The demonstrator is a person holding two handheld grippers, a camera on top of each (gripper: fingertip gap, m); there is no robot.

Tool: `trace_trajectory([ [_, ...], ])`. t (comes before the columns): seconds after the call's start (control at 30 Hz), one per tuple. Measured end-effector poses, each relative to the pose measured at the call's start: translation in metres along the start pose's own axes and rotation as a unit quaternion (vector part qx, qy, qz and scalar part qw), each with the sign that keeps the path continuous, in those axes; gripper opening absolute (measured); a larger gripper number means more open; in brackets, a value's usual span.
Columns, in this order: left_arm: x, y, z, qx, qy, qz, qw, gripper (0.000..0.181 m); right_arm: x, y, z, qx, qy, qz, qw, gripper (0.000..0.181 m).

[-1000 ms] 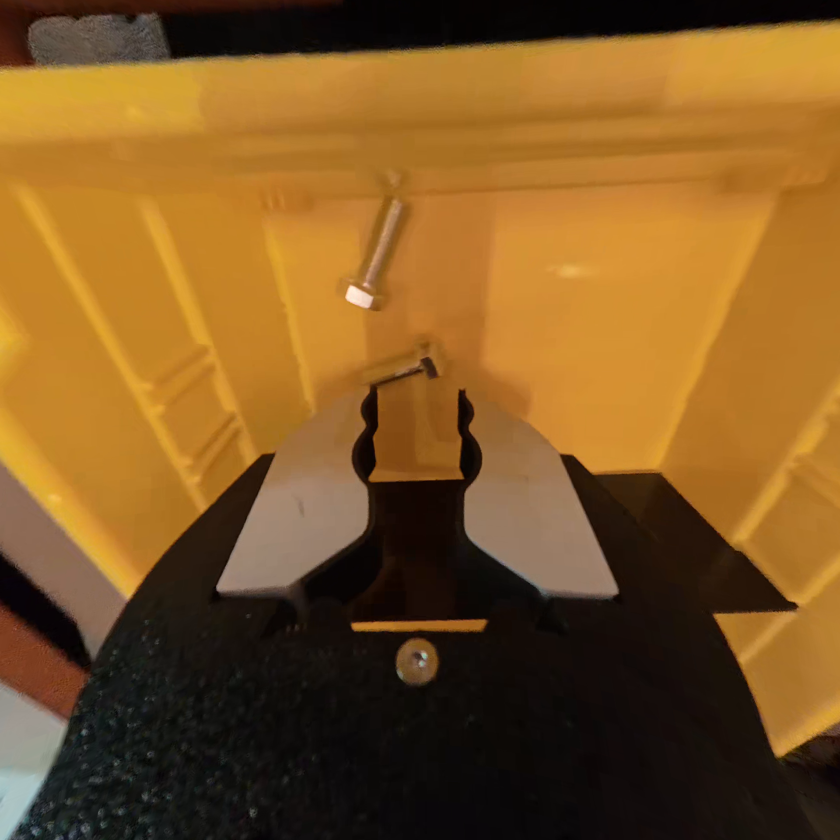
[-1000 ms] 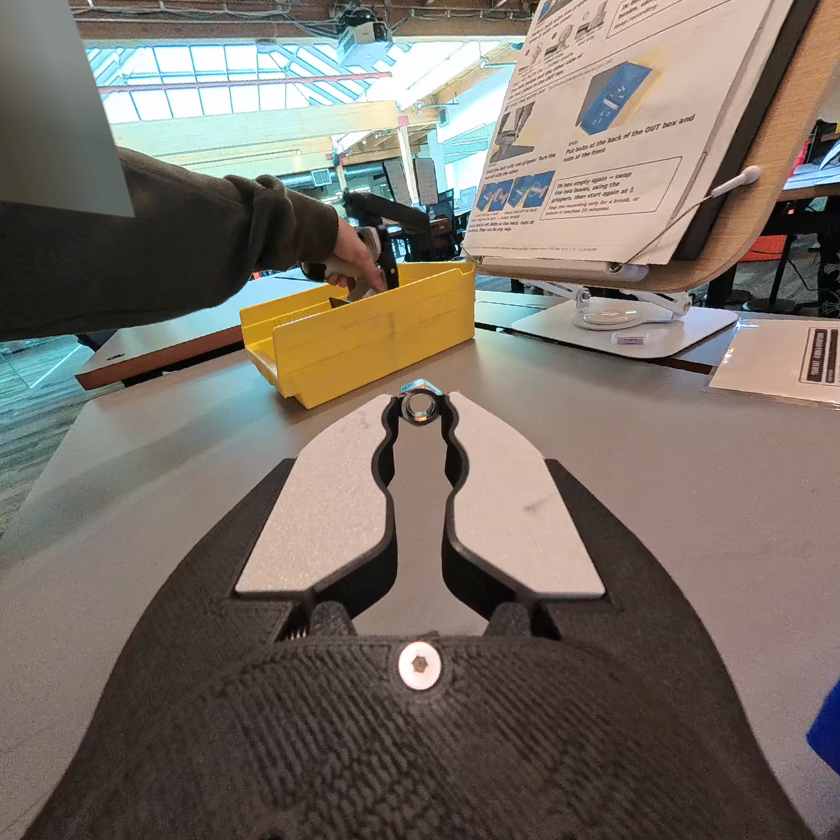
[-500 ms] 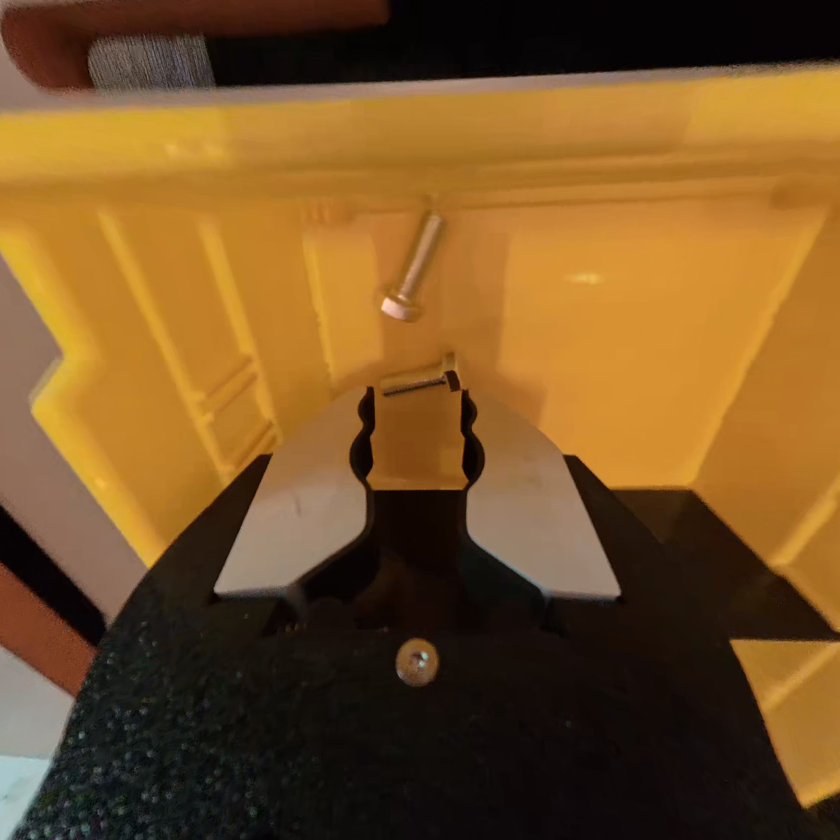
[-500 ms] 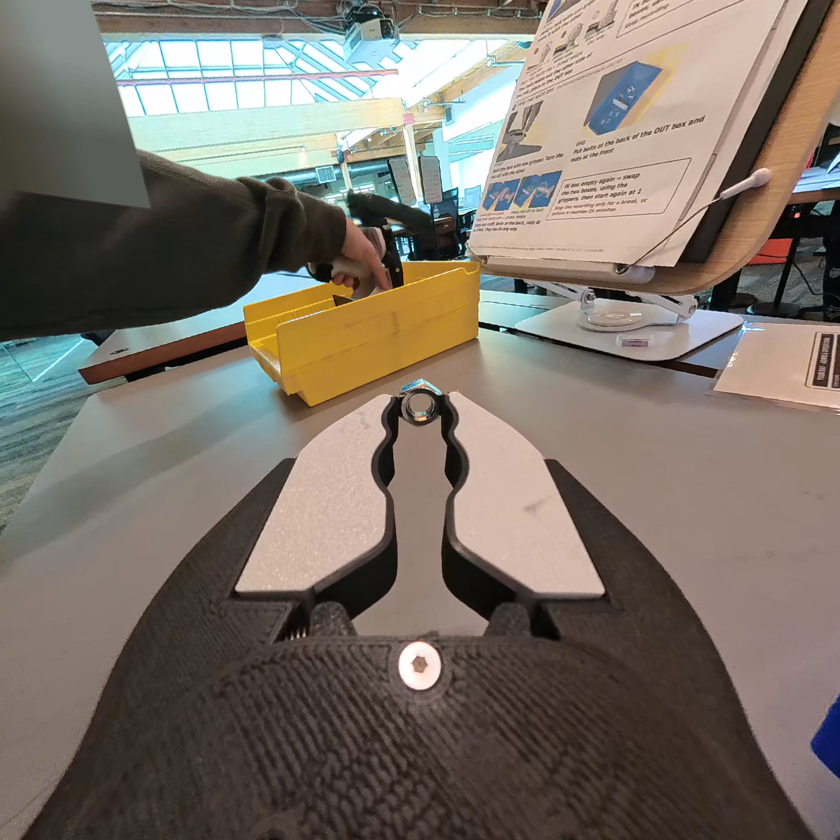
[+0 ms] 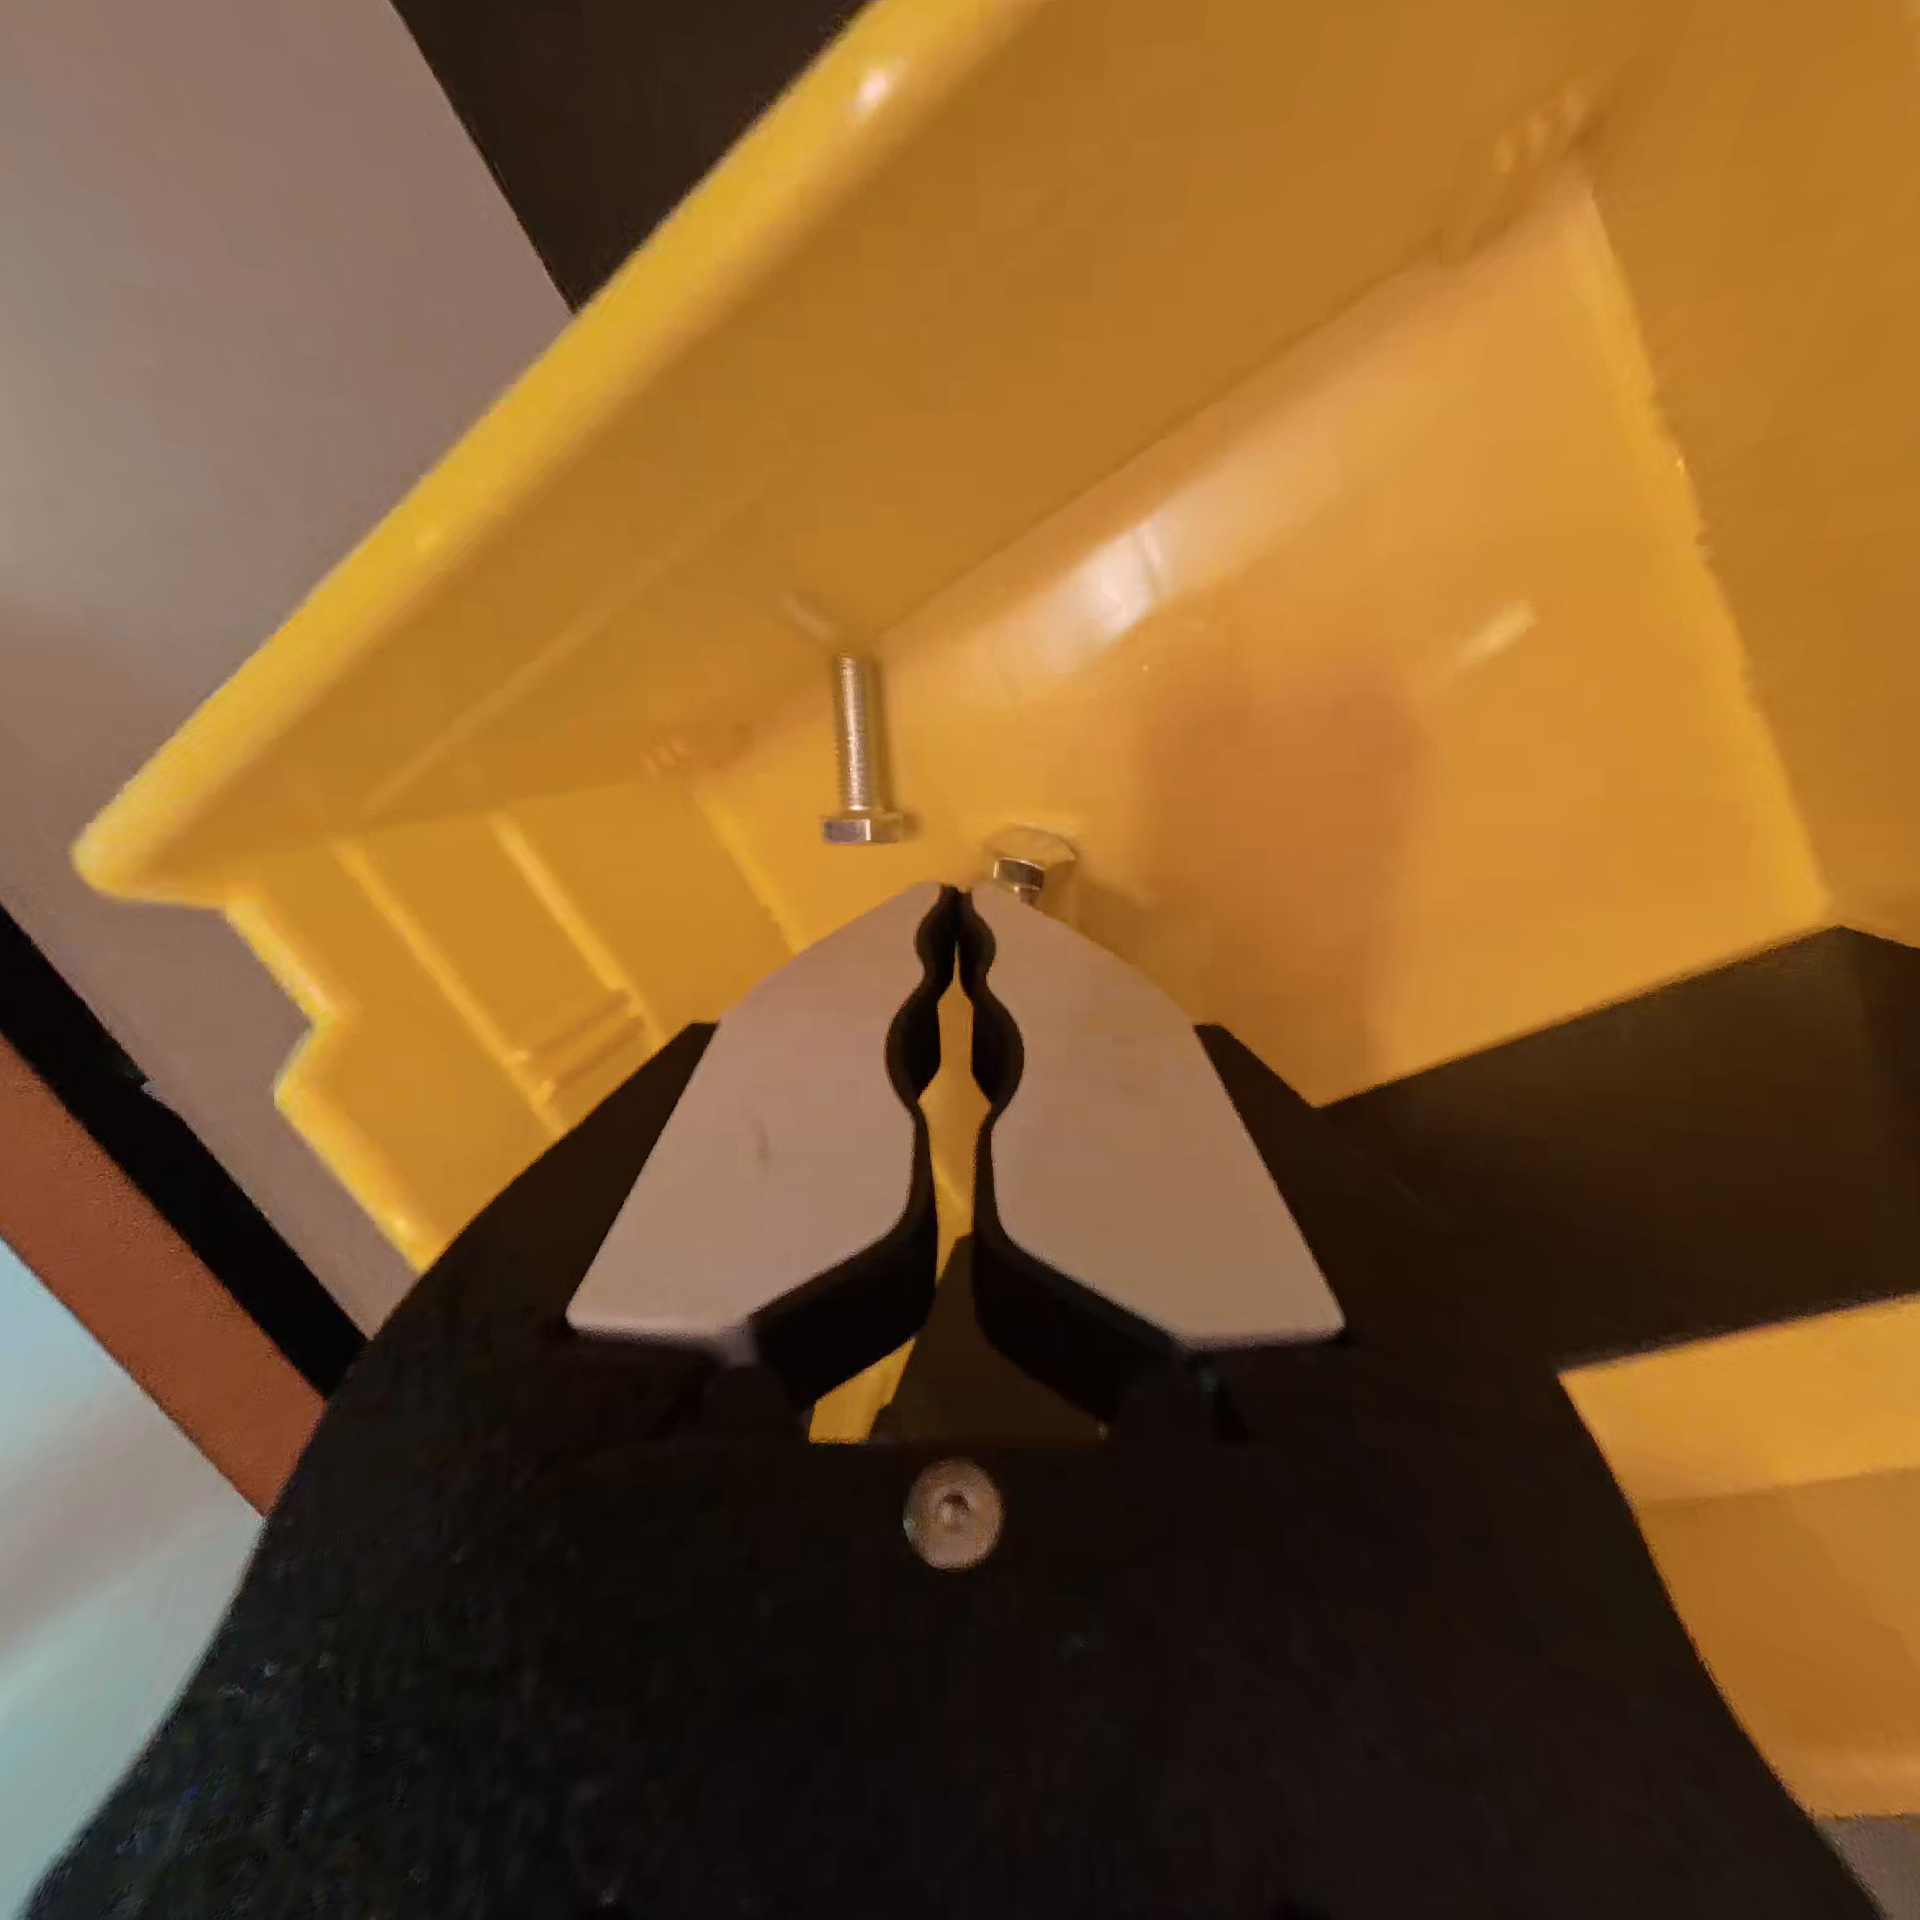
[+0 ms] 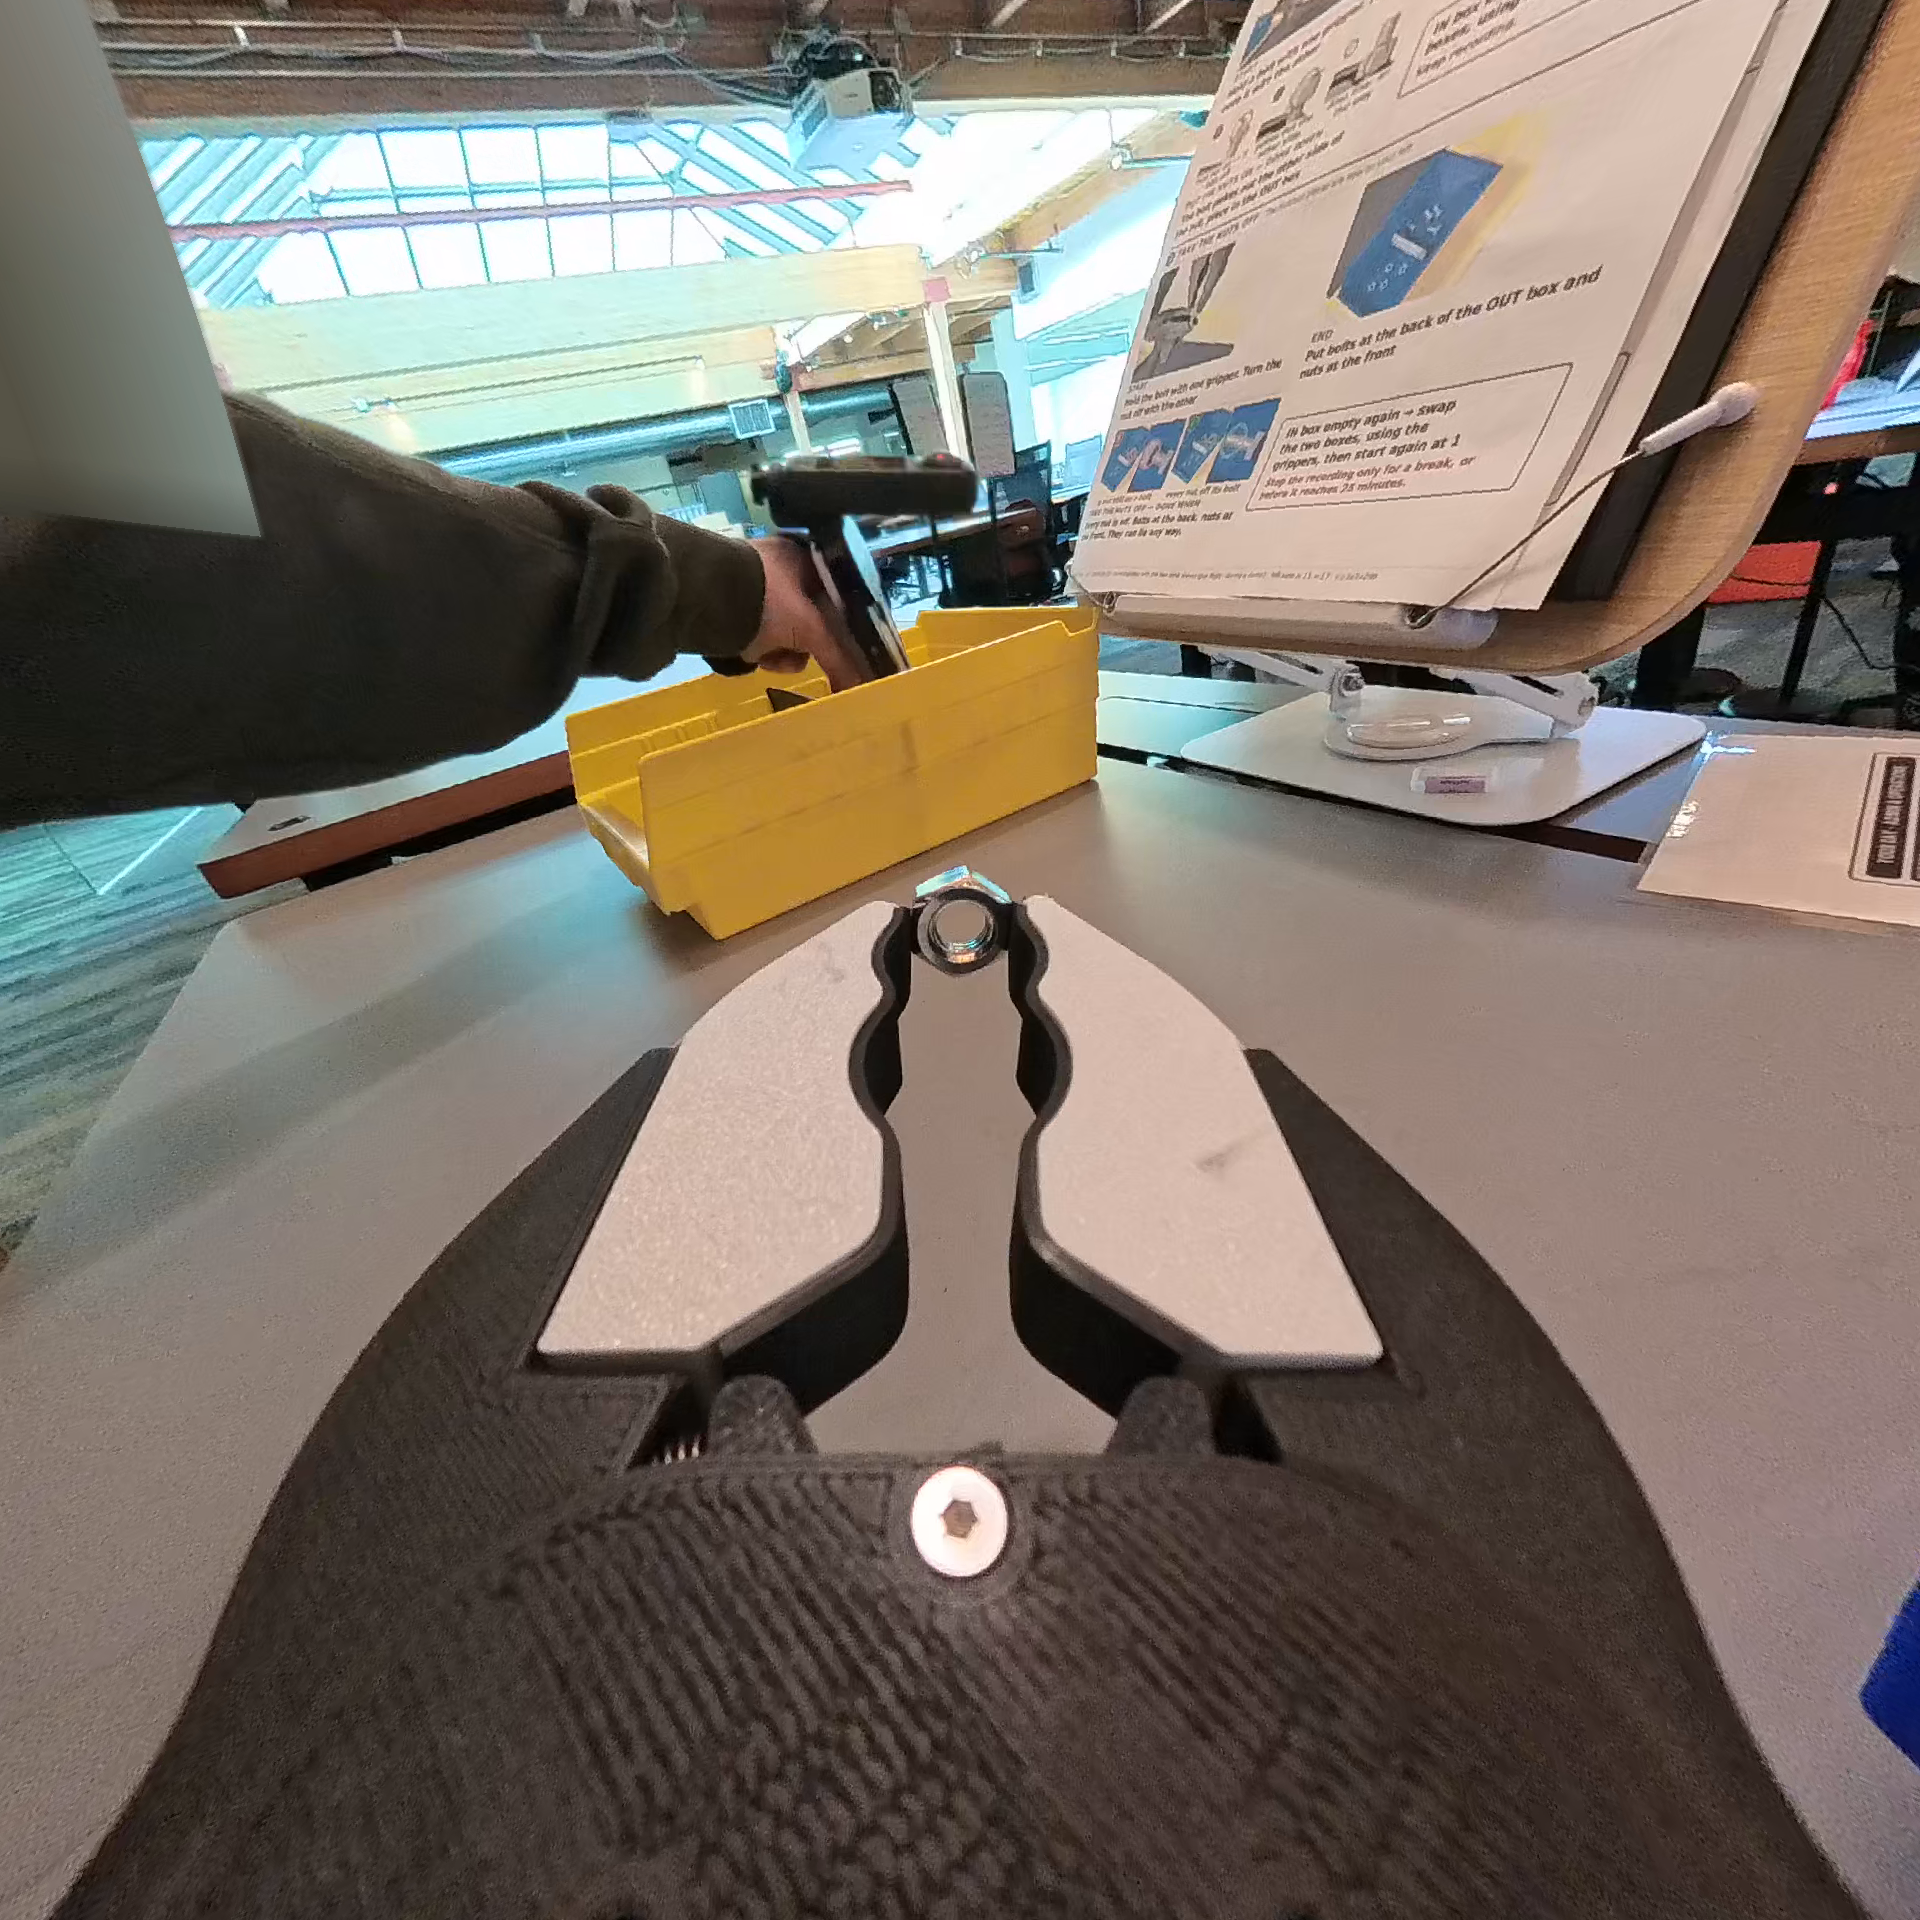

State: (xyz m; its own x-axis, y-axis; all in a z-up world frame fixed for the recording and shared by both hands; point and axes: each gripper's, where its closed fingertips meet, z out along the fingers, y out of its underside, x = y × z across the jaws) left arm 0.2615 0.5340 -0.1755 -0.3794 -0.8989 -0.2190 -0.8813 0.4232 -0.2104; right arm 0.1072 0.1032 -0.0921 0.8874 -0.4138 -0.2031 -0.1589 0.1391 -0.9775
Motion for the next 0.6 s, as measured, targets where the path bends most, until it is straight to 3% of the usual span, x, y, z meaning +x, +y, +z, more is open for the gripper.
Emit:
trace_trajectory([
  [0.17, 0.010, 0.001, -0.009, 0.026, 0.005, 0.060, 0.998, 0.008, -0.004, 0.002, 0.002, -0.009, -0.002, -0.015, 1.000, 0.018],
  [0.27, 0.014, 0.007, 0.001, -0.021, 0.014, 0.054, 0.998, 0.020, -0.007, 0.004, 0.003, -0.014, -0.006, -0.027, 1.000, 0.018],
  [0.4, 0.006, 0.020, 0.020, -0.096, -0.014, 0.108, 0.989, 0.020, -0.008, 0.004, 0.003, -0.013, -0.009, -0.027, 1.000, 0.018],
  [0.47, 0.004, 0.023, 0.025, -0.120, -0.020, 0.107, 0.987, 0.010, -0.007, 0.003, 0.002, -0.010, -0.009, -0.024, 1.000, 0.018],
  [0.6, 0.009, 0.005, 0.014, -0.068, 0.010, 0.060, 0.996, 0.009, -0.006, 0.003, 0.002, -0.009, -0.011, -0.017, 1.000, 0.018],
])
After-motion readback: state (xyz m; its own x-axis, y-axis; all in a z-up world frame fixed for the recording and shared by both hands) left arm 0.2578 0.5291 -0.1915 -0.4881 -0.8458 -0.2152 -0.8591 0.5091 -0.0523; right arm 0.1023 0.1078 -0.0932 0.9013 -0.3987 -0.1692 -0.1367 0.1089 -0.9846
